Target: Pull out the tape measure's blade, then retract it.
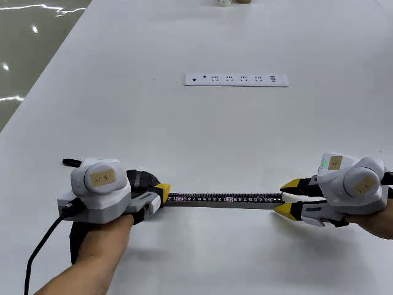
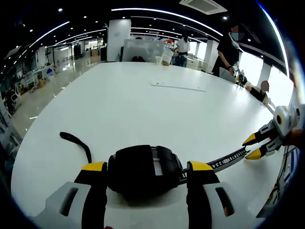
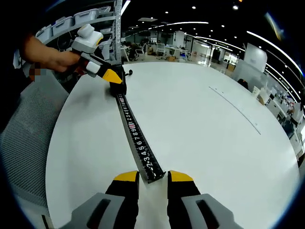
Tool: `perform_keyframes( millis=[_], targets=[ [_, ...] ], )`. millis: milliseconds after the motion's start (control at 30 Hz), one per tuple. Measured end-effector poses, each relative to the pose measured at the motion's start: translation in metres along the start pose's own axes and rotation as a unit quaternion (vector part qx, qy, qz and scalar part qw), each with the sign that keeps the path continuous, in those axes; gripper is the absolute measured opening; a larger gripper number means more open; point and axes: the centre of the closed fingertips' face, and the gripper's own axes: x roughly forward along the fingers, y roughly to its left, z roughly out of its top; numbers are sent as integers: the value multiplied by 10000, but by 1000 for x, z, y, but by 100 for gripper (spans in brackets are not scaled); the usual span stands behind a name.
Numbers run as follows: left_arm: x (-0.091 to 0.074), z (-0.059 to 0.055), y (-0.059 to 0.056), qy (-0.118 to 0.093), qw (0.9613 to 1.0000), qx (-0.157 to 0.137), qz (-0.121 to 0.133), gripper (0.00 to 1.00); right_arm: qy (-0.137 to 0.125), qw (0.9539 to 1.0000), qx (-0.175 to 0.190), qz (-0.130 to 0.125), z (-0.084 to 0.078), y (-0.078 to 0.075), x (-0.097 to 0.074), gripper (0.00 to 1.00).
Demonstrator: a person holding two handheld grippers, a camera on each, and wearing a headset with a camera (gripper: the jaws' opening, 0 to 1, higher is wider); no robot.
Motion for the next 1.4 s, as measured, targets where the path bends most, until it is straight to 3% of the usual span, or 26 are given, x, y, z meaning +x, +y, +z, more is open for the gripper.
perform_keyframes(
  millis=[467, 1400],
  targets=[
    [3, -1, 3, 45, 10000, -11, 33, 61, -18, 9998, -161, 92, -2, 1, 3, 12],
    [8, -4, 3, 204, 9996, 142, 124, 62, -174, 9996, -131, 171, -3, 0, 5, 11]
  ],
)
